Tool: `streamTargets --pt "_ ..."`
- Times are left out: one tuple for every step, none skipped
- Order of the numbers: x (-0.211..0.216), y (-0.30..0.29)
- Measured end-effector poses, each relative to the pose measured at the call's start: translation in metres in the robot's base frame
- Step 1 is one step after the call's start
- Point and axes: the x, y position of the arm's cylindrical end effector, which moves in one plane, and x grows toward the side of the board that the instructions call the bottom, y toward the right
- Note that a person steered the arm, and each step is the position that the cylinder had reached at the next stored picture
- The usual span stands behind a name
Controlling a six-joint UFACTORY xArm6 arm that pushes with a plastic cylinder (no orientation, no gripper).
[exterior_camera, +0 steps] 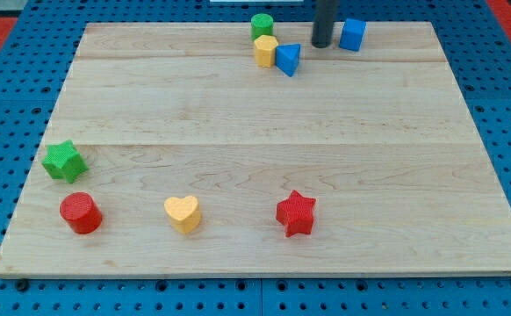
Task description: Move the blue triangle to the right of the yellow hexagon
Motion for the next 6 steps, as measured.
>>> streamTargets --pt "-0.015 0.03" --pt "-0.037 0.049" --pt "-0.025 0.073" --pt "0.001 0.074" --pt "0.005 0.096" --pt "0.005 0.127"
